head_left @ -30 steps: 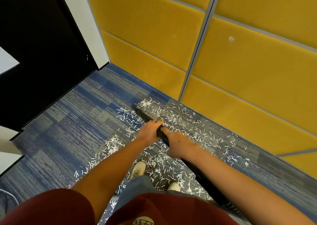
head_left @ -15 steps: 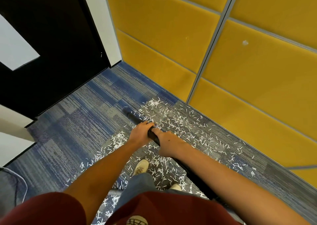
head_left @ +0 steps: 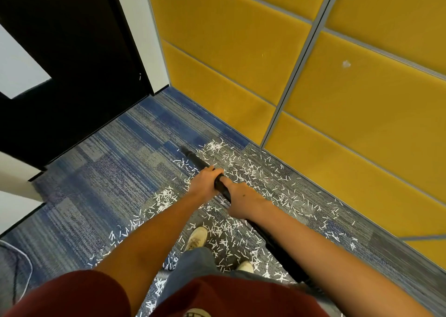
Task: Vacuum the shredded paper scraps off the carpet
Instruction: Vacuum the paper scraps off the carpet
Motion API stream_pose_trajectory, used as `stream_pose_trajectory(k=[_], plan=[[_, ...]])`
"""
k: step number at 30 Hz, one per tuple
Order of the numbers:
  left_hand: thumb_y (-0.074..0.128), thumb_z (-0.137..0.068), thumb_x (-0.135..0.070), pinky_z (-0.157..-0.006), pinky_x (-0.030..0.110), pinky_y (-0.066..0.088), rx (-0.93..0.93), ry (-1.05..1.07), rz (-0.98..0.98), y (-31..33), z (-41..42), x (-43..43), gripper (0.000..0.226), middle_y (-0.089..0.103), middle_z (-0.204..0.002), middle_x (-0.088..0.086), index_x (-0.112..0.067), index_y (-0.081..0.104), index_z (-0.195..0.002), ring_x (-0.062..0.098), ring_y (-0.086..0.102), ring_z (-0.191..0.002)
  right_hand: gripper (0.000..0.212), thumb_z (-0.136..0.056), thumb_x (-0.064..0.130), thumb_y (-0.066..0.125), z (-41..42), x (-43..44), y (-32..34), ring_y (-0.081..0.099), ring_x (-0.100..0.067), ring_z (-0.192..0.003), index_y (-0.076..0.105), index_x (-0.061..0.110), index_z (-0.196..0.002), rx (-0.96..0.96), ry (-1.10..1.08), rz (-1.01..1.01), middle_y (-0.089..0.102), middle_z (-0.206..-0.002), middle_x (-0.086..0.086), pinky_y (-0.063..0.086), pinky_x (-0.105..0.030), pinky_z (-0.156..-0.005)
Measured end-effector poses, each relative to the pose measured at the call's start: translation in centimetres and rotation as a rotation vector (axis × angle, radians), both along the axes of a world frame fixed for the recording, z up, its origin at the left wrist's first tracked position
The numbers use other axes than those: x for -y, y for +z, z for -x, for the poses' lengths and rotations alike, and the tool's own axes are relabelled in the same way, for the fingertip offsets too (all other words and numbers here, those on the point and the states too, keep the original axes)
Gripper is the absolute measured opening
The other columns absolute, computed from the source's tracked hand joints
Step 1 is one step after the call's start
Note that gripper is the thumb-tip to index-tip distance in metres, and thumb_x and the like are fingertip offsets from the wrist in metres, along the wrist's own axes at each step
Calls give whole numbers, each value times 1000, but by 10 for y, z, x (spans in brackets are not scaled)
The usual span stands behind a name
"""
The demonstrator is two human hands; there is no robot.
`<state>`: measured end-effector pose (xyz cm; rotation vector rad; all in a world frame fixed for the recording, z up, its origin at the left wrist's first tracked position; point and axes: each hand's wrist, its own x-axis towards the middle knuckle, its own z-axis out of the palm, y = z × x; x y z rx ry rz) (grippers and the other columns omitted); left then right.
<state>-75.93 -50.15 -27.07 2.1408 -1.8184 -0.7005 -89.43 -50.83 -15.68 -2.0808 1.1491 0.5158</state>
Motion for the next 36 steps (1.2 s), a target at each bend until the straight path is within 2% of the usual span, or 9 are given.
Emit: stream_pose_trajectory(k=[7,9,13,22,28,32,36], plan=[[61,-84,-11,-83,39,51,19,0,-30,-3,-7,-6,29,60,-109,6,-17,57,-112,26,58,-100,76,-83,-3,57,-5,-3,2,63,-28,-86,22,24,-145,-15,64,-6,54,-102,-12,58,-40,-74],[60,-84,-14,-82,38,51,47,-6,-36,-1,-8,-11,30,60,-110,5,-16,57,-114,25,59,-100,75,-84,0,58,-5,-5,4,59,-26,-82,22,25,-145,-24,93,-5,49,-97,-8,56,-36,-73],[60,-83,-18,-79,40,53,60,17,-25,0,-7,-25,27,62,-107,3,-17,58,-110,25,61,-96,76,-84,6,62,-1,-12,9,54,-24,-80,23,25,-146,-3,116,-41,40,-82,-1,55,-38,-76],[65,-79,-13,-81,43,52,8,53,-13,-4,21,-50,28,63,-105,7,-14,59,-106,29,62,-94,76,-84,5,60,28,-33,5,58,-27,-90,22,24,-147,-6,159,-17,50,-106,-11,53,-37,-77],[63,-82,-13,-81,38,48,-6,30,7,-6,51,-48,29,60,-108,9,-12,59,-111,27,58,-99,71,-87,4,56,52,-42,3,60,-28,-89,20,22,-146,-25,110,12,51,-99,-9,55,-40,-77],[61,-83,-15,-88,43,48,-12,0,-29,-7,63,-44,33,57,-115,10,-13,56,-116,29,54,-109,78,-85,1,56,63,-44,0,61,-31,-98,17,26,-148,-47,86,37,55,-108,-12,54,-39,-78],[60,-84,-16,-87,42,49,13,-2,-41,-5,69,-47,35,57,-116,8,-15,55,-119,28,57,-105,77,-84,0,56,69,-45,0,62,-28,-94,20,28,-146,-44,93,34,53,-100,-8,54,-37,-75]])
